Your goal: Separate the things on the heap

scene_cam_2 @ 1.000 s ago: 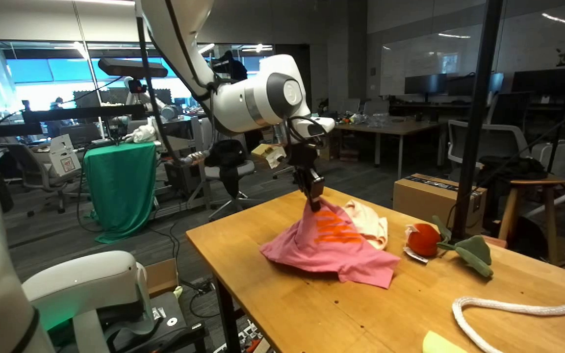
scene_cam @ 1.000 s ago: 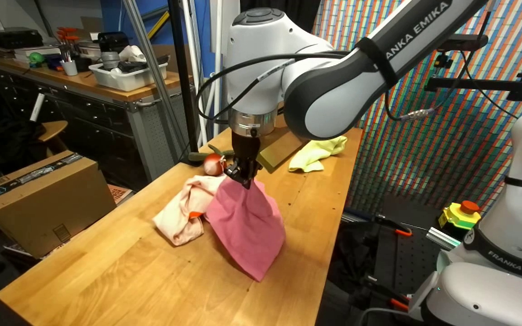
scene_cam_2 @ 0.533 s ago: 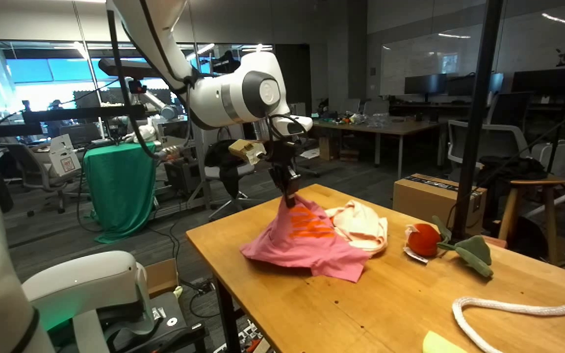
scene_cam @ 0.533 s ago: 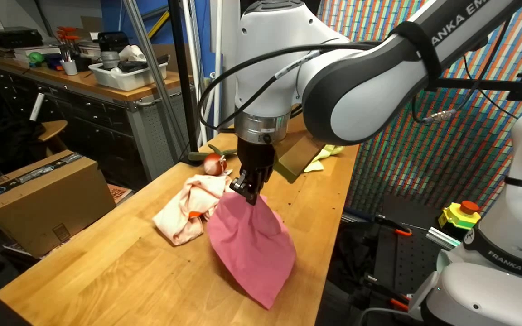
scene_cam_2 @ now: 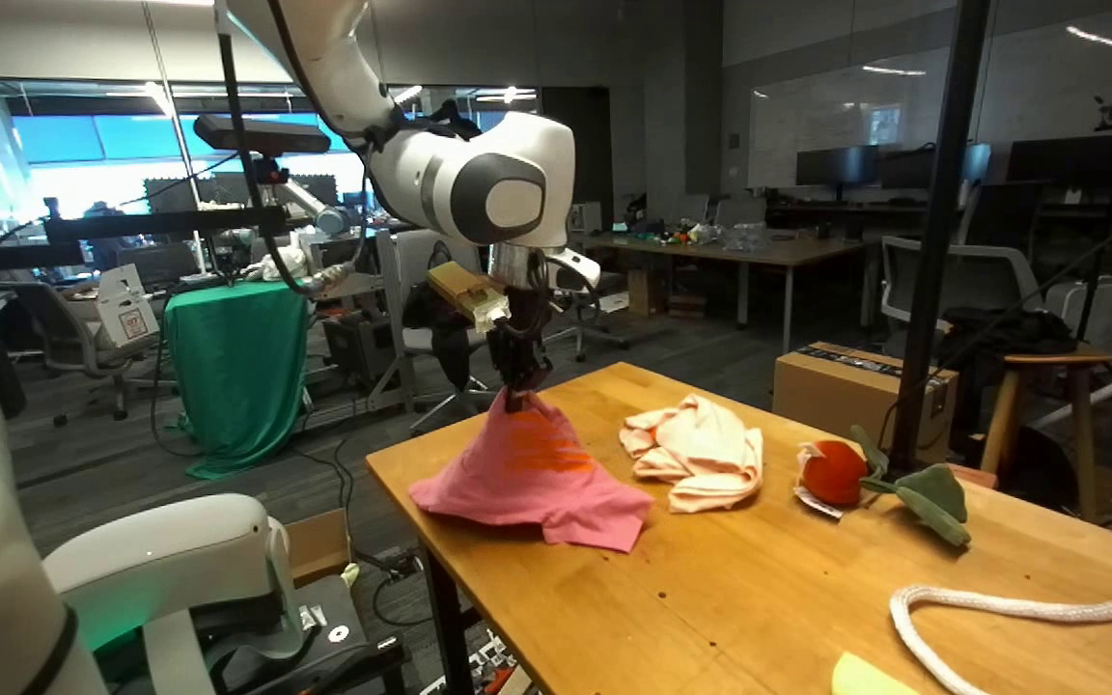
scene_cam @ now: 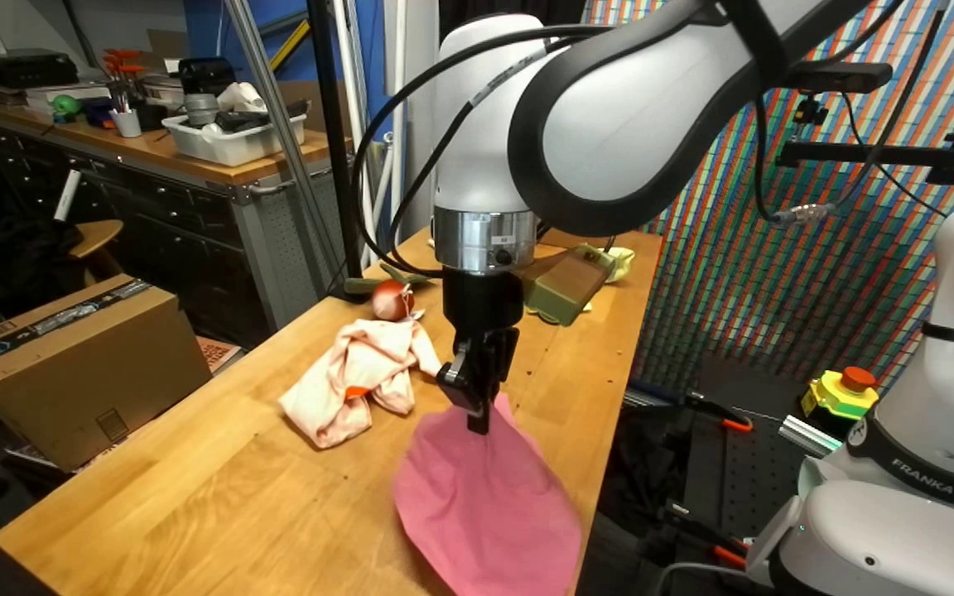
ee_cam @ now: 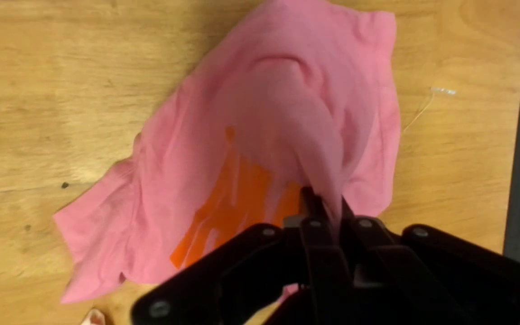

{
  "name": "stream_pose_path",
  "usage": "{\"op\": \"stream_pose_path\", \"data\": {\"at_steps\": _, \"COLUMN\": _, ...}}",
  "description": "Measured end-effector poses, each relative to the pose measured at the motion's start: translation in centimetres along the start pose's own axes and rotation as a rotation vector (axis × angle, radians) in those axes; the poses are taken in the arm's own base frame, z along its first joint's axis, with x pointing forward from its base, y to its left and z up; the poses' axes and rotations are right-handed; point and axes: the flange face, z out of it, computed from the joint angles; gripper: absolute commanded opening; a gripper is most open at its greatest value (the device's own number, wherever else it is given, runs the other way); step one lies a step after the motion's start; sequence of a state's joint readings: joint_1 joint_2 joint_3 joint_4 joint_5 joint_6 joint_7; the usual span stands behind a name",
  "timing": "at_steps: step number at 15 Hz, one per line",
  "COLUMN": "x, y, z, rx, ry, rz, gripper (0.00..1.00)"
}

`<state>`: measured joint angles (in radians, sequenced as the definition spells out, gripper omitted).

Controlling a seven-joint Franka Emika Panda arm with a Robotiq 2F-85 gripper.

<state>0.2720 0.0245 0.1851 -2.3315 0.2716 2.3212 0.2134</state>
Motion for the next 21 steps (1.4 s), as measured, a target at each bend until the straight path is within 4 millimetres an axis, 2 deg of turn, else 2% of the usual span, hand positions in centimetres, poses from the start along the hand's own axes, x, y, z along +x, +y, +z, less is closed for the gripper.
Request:
{"op": "stream_pose_path", "data": {"at_steps": 4, "x": -0.2, "y": -0.2, "z": 0.5, "rx": 0.084, "ry": -0.101, "rz": -0.078, "gripper": 0.07}}
{"op": "stream_pose_path", "data": {"at_steps": 14, "x": 3.4, "y": -2.3, "z": 1.2, "rx": 0.29, "ry": -0.103, "rz": -0.495, "gripper": 0.08}}
{"op": "stream_pose_path", "data": {"at_steps": 18, "x": 3.5, "y": -3.4, "z": 1.4, "rx": 0.368, "ry": -0.128, "rz": -0.618, "gripper": 0.08}}
{"op": "stream_pose_path", "data": {"at_steps": 21, "x": 3.5, "y": -4.2, "z": 1.7, "rx": 0.402, "ry": -0.146, "rz": -0.649, "gripper": 0.09}}
